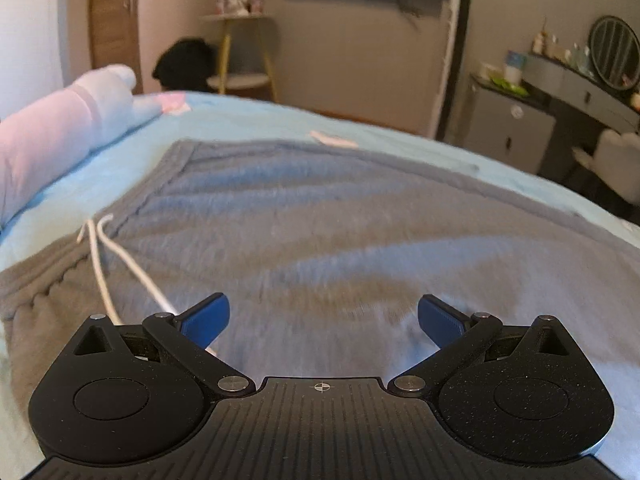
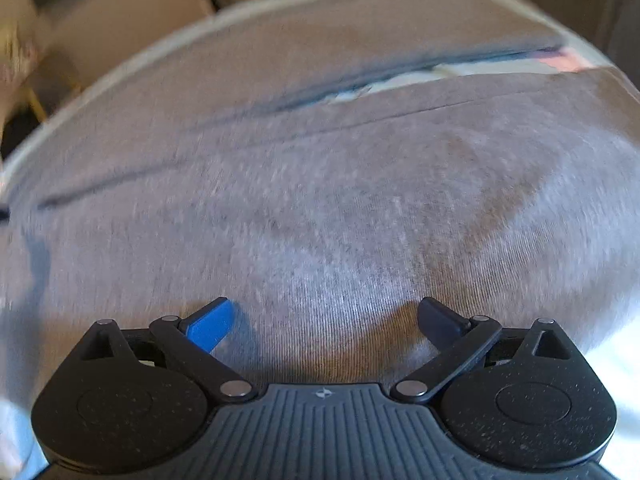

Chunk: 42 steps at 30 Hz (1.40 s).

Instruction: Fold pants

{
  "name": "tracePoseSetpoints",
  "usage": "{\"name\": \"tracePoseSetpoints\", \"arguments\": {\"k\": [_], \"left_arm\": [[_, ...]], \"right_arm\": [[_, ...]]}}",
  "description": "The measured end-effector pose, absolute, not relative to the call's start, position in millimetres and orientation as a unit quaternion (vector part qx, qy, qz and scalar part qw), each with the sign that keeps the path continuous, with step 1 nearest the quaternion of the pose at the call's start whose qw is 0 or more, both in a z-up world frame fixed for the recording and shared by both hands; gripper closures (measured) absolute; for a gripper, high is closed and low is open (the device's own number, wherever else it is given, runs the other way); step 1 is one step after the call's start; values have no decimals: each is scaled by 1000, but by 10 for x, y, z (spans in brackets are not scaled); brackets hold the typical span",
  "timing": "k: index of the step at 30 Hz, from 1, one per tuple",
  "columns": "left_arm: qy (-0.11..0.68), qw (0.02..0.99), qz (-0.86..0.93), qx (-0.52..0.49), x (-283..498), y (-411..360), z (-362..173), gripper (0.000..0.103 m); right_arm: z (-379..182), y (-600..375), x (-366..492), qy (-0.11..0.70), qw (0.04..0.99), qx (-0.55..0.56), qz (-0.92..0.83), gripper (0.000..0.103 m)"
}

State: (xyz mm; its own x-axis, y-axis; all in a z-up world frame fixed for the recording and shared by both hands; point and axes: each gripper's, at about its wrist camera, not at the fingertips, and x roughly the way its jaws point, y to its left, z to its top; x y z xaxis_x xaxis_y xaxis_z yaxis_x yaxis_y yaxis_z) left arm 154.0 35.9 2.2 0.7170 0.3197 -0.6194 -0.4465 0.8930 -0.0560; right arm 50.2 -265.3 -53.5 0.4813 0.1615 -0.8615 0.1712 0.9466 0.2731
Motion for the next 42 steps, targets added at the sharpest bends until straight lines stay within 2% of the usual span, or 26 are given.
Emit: {"name": "tracePoseSetpoints", "arguments": {"k": [1,4,7,12,15,18,20,21,24,32,37,42], "left_arm": [[302,925,213,-92,1541,387,-15,0],[277,927,241,-75,1530,496,-143,0],[247,928,257,-109,1511,648,-174,0],[194,930,267,-160,1437,782,-360,0],[240,915,276,-167,1538,831,-493,0],[255,912,279,-161,1593,835,-542,0],[257,913,280,-151,1598,802,-548,0],[258,912,281,-149,1599,796,-551,0],[257,912,282,-150,1607,789,-568,0],[263,910,283,-150,1617,799,-577,0],[259,910,276,-167,1610,872,-583,0],[265,910,276,-162,1631,871,-578,0]], "right_arm": [[-421,-2720,600,509,842,177,4,4],[-3,-3046,1040,440,868,228,-13,4],[235,-3345,1804,388,886,248,-57,4],[99,-3651,3129,379,858,330,-106,4],[10,-3640,3616,376,858,310,-161,7],[-177,-3631,3907,379,849,305,-206,21],[-319,-3659,3975,379,844,305,-225,44],[-345,-3716,4050,377,842,307,-234,46],[-400,-3717,4095,368,844,297,-253,48],[-408,-3743,3891,368,849,272,-264,100],[-158,-3682,3192,309,883,272,-225,101],[-74,-3670,1626,235,898,322,-187,101]]}}
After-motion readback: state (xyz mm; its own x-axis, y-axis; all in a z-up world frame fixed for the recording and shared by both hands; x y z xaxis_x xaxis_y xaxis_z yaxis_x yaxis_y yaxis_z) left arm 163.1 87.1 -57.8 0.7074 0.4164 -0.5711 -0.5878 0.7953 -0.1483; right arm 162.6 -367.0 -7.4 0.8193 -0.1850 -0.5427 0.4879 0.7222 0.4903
